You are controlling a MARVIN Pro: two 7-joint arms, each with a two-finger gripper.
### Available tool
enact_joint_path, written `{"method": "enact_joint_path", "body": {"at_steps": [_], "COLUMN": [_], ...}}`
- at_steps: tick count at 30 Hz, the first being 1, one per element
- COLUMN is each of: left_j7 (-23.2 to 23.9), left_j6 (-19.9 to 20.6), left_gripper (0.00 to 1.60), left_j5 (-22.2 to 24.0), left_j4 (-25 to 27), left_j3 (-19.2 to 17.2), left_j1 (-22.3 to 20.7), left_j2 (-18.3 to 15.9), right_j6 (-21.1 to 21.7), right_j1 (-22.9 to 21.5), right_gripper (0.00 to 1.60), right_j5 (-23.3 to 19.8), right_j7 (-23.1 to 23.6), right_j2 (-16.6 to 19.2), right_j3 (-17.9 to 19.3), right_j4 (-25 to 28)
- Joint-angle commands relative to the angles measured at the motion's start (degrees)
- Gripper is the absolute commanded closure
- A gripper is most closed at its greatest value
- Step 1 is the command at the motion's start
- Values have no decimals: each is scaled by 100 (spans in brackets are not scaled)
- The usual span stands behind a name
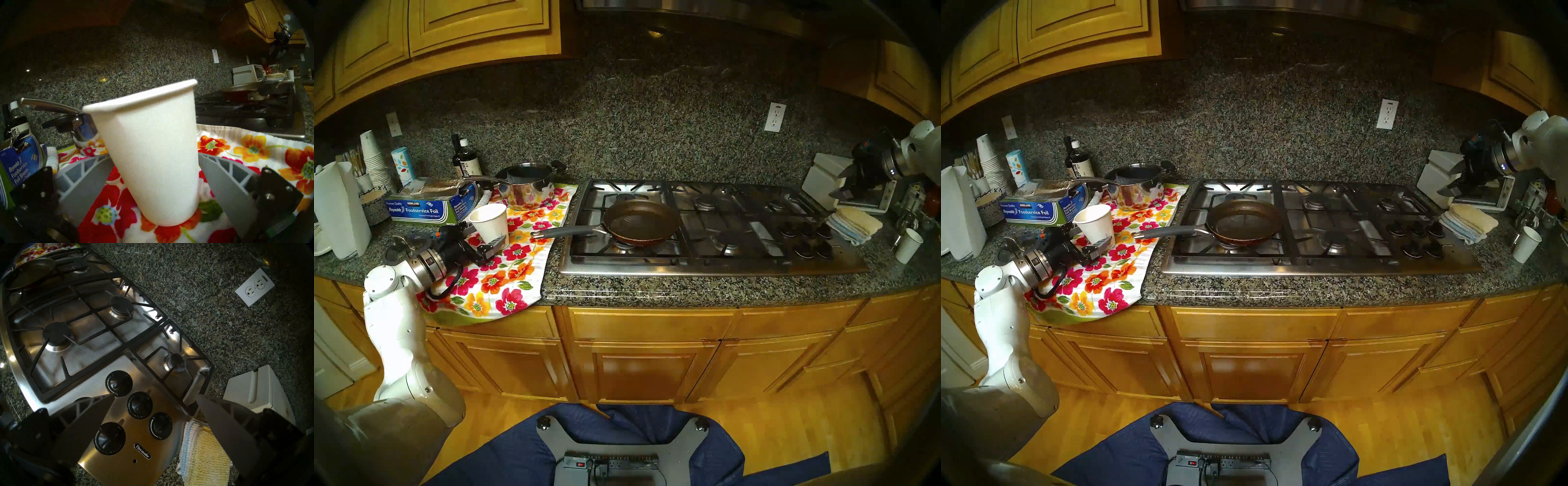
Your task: Pick up the water cup, pour water into the pot, turn on the stove
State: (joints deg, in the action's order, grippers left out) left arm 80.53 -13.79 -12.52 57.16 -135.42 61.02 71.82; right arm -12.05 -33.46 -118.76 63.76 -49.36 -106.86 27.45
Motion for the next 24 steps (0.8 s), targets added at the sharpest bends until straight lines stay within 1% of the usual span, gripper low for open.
{"method": "enact_joint_path", "body": {"at_steps": [1, 8, 14, 24], "left_j7": [70, 106, 76, 84], "left_j6": [-83, -101, -198, -233], "left_gripper": [0, 0, 0, 0], "left_j5": [133, 101, 49, 47], "left_j4": [200, 275, 212, 237], "left_j3": [9, -7, -26, -46], "left_j1": [-219, -208, -154, -121], "left_j2": [-15, -14, -33, -56], "right_j6": [-6, -6, -6, -6], "right_j1": [-186, -186, -186, -186], "right_gripper": [0, 0, 0, 0], "right_j5": [-9, -9, -9, -9], "right_j7": [-14, -14, -13, -13], "right_j2": [-15, -15, -15, -15], "right_j3": [-5, -5, -6, -6], "right_j4": [-141, -141, -142, -142]}}
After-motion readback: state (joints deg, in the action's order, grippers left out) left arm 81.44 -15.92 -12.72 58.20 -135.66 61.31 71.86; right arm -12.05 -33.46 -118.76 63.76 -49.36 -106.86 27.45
